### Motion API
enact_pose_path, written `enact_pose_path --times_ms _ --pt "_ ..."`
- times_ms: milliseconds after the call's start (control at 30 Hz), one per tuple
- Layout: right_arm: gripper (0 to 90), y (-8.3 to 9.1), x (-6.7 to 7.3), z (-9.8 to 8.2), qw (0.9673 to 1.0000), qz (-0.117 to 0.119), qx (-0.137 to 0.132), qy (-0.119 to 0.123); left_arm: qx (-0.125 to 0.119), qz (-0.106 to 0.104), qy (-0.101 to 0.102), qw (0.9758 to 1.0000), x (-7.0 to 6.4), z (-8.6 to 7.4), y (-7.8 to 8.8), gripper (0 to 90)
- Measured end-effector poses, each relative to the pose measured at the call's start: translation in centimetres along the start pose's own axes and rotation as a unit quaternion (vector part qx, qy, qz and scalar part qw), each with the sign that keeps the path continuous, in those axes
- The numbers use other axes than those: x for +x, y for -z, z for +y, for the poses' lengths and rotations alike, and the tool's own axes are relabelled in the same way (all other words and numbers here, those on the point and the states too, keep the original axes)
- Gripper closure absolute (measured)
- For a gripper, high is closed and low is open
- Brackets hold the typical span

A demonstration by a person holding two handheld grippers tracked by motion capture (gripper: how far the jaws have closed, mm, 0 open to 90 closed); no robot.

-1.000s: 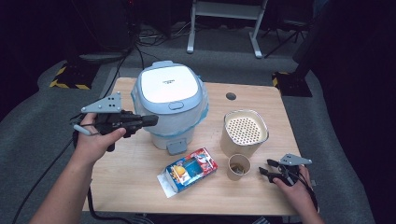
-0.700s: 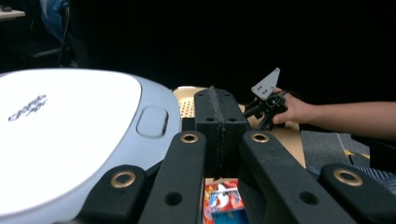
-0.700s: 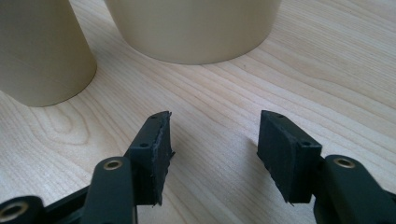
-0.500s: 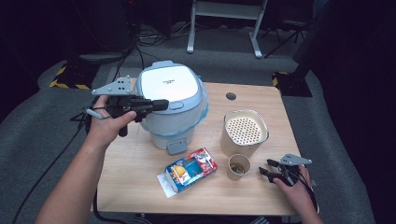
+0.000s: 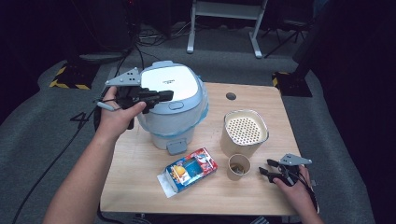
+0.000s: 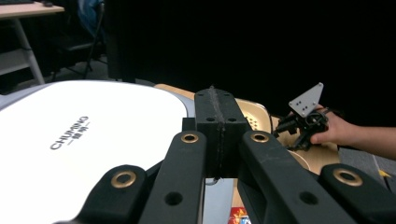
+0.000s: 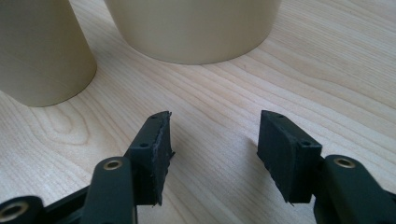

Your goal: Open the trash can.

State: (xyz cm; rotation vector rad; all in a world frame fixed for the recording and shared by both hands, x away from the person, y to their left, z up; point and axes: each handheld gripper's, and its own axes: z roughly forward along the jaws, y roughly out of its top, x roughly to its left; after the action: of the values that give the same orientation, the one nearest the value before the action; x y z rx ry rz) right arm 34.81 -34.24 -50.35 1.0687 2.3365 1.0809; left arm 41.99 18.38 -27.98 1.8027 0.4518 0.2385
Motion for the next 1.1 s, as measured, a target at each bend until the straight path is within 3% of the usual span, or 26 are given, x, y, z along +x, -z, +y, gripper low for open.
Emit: enact_pose_path --times_ms 167,400,500,1100 --pt "44.6 0.0 0.0 0.0 1.0000 0.000 0.000 0.000 0.026 0.000 -0.002 0.9996 -0.3 -0.3 -0.9 89.9" --pt "44.6 0.0 0.0 0.0 1.0000 0.000 0.000 0.000 0.034 0.000 0.000 0.9994 -0.1 -0.6 -1.5 90.0" --pt "44.6 0.0 0.0 0.0 1.0000 0.000 0.000 0.000 0.061 0.006 0.001 0.9981 0.0 -0.8 -1.8 90.0" --pt "44.2 0.0 0.0 0.0 1.0000 -0.001 0.000 0.000 0.063 0.019 -0.016 0.9977 -0.5 -0.9 -2.0 90.0"
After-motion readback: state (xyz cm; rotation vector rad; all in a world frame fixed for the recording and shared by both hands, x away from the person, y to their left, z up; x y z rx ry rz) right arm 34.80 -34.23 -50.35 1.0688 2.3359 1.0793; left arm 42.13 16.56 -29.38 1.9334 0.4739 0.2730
